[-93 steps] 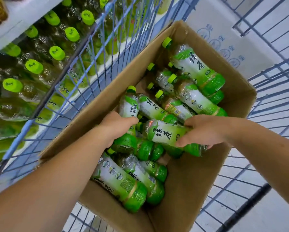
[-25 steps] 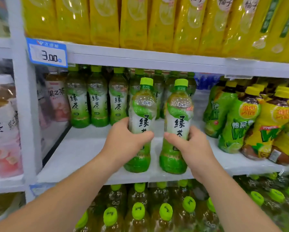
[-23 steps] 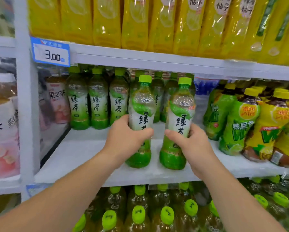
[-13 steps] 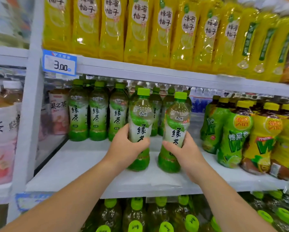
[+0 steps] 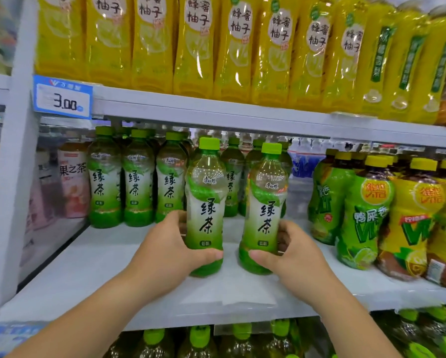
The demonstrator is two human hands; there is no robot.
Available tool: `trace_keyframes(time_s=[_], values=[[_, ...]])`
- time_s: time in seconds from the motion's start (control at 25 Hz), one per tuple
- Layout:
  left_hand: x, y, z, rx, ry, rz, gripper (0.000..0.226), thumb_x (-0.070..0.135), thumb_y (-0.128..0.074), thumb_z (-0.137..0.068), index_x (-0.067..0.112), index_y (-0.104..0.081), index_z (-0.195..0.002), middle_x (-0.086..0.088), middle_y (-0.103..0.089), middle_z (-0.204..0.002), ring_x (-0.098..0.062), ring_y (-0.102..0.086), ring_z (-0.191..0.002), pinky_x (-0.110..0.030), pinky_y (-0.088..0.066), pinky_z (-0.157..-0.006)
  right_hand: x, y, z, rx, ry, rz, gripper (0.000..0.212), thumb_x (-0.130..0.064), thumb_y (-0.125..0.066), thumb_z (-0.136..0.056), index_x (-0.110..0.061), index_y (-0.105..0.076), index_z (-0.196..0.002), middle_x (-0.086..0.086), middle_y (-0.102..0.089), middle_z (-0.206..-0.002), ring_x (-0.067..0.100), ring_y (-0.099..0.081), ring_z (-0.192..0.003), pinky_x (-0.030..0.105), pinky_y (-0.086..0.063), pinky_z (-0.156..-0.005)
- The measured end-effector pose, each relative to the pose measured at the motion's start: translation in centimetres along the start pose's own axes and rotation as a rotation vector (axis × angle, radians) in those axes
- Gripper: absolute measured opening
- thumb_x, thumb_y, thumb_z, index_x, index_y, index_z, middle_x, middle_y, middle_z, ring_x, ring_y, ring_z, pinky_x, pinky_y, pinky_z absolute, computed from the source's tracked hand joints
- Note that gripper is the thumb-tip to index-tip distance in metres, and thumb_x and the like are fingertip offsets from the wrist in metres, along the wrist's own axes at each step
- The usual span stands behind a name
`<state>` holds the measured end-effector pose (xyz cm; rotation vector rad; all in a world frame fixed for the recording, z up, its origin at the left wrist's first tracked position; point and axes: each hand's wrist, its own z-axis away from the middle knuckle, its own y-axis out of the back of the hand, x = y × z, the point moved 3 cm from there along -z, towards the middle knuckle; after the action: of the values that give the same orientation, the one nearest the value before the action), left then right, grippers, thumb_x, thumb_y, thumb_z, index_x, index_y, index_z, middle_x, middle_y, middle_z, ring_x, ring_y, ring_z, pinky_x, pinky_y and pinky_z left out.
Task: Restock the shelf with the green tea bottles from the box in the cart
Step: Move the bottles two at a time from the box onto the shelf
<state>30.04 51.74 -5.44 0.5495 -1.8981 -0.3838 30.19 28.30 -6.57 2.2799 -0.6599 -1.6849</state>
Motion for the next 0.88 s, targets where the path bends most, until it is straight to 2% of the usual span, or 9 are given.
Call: trace_keyframes(time_s=[0.12, 0.24, 0.32, 0.44, 0.56, 0.72, 0.88], values=[[0.2, -1.5, -1.6, 0.027, 0.000, 0.011, 0.056, 0.042, -0.093, -0.062, 0.029, -0.058, -0.104, 0.019, -0.067, -0.098, 0.005, -0.063, -0.090, -0.017, -0.051, -0.072, 0.3, 0.3, -2.2, 0.032, -0.027, 0.011, 0.048, -0.020, -0.087, -0.076, -0.026, -0.055, -0.110, -0.013, -0.067, -0.104, -0.002, -0.063, -0.090, 0.019, -0.050, -0.073], [0.3, -3.7, -3.6, 0.042, -0.004, 0.039, 0.048, 0.038, -0.092, -0.066, 0.026, -0.065, -0.104, 0.017, -0.071, -0.097, 0.000, -0.067, -0.090, -0.026, -0.058, -0.079, 0.8, 0.1, -4.5, 0.046, -0.066, -0.023, 0.049, -0.013, -0.087, -0.075, -0.022, -0.054, -0.110, -0.009, -0.068, -0.103, 0.004, -0.065, -0.089, 0.020, -0.051, -0.070], [0.6, -5.0, -4.9, 0.063, 0.013, 0.018, 0.048, 0.043, -0.090, -0.064, 0.026, -0.069, -0.103, 0.013, -0.072, -0.097, -0.005, -0.068, -0.091, -0.033, -0.059, -0.084, 1.2, -0.2, -5.9, 0.054, -0.091, -0.035, 0.052, -0.011, -0.086, -0.076, -0.020, -0.053, -0.115, -0.006, -0.067, -0.104, 0.009, -0.066, -0.091, 0.022, -0.053, -0.072], [0.6, -6.5, -6.8, 0.120, 0.018, -0.080, 0.063, 0.065, -0.078, -0.050, 0.027, -0.070, -0.099, 0.006, -0.069, -0.100, -0.013, -0.067, -0.093, -0.038, -0.058, -0.086, 1.6, -0.5, -7.9, 0.066, -0.095, 0.006, 0.055, -0.014, -0.085, -0.077, -0.016, -0.054, -0.121, -0.001, -0.068, -0.112, 0.018, -0.067, -0.102, 0.034, -0.055, -0.089], [0.8, -7.0, -8.0, 0.107, 0.044, -0.173, 0.060, 0.056, -0.085, -0.060, 0.018, -0.066, -0.102, -0.001, -0.069, -0.103, -0.019, -0.066, -0.095, -0.039, -0.057, -0.086, 1.9, -0.5, -9.5, 0.071, -0.090, 0.055, 0.056, -0.017, -0.084, -0.079, -0.014, -0.053, -0.126, 0.000, -0.067, -0.116, 0.019, -0.063, -0.103, 0.032, -0.052, -0.090], [1.4, -7.3, -9.2, 0.144, 0.055, -0.245, 0.060, 0.044, -0.085, -0.073, 0.010, -0.053, -0.111, -0.007, -0.066, -0.109, -0.026, -0.065, -0.102, -0.038, -0.055, -0.086, 2.5, -0.7, -11.0, 0.083, -0.091, 0.050, 0.051, -0.021, -0.081, -0.083, -0.019, -0.051, -0.123, -0.005, -0.060, -0.108, 0.017, -0.058, -0.100, 0.029, -0.046, -0.085], [1.3, -8.4, -10.4, 0.143, 0.073, -0.341, 0.060, 0.049, -0.077, -0.081, 0.013, -0.047, -0.118, -0.007, -0.060, -0.113, -0.029, -0.062, -0.106, -0.038, -0.052, -0.084, 3.7, -1.0, -12.0, 0.114, -0.056, 0.004, 0.041, -0.020, -0.080, -0.084, -0.027, -0.049, -0.110, -0.007, -0.061, -0.102, 0.016, -0.060, -0.097, 0.028, -0.047, -0.083]])
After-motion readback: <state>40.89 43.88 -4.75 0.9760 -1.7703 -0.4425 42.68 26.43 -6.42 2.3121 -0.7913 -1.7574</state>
